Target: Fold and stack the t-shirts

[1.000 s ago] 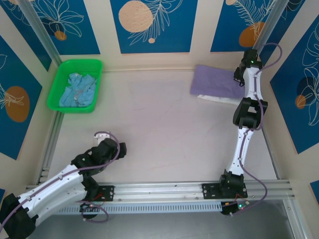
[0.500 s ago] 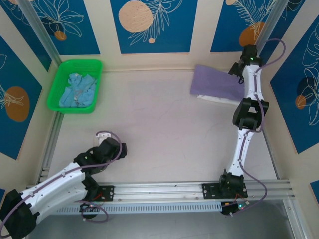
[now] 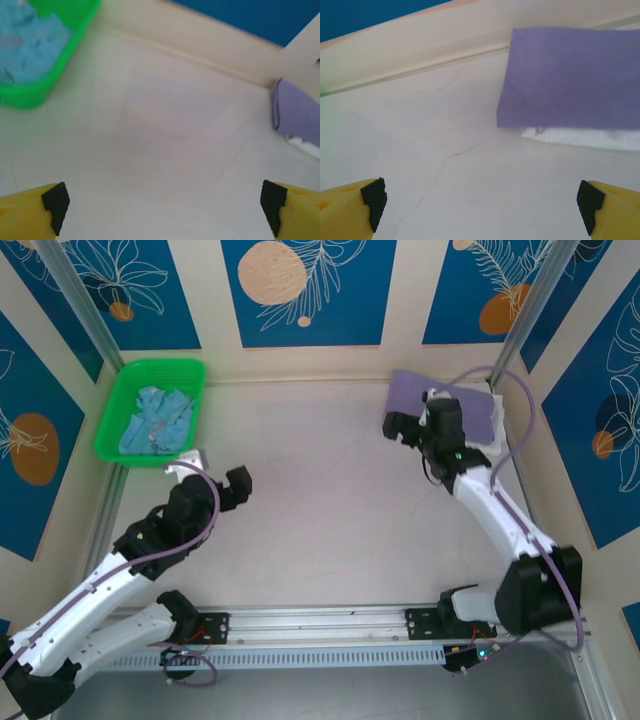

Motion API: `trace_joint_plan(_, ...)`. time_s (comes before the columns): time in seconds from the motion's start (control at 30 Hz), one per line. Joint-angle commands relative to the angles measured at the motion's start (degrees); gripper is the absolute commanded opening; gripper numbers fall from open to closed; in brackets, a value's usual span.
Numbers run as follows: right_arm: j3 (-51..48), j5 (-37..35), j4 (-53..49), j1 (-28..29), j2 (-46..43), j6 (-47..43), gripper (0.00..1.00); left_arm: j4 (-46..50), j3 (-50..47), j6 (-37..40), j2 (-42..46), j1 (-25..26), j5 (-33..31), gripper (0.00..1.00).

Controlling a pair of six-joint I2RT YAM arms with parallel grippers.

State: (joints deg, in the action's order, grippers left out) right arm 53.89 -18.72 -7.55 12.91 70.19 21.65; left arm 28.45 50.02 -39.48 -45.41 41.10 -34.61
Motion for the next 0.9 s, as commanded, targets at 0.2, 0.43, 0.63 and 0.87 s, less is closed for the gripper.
trace_joint_plan(0.2,-17.2,12.8,19.2,-9.9,-2.5,-7.8,0.99,-9.5,4.7,19.7,-10.6,-20.7,2.0,1.0)
trace_joint_plan(0.43,-19.9,20.7,28.7,-17.6,6.9,-5.1,0.99,-22.9,-7.8,18.8,-18.0,-38.0,4.3,1.0)
trace_joint_plan(0.63,-19.9,18.2,27.3,-18.3,10.6,-5.2,0.99,-34.6,-14.2,26.7,-25.8,-41.0,5.9,1.0)
trace_joint_plan(0.87,-26.1,23.8,39.0,-17.0,10.1,-12.0,0.99,-46.1,-19.8,29.9,-29.0,-41.0,11.2,1.0)
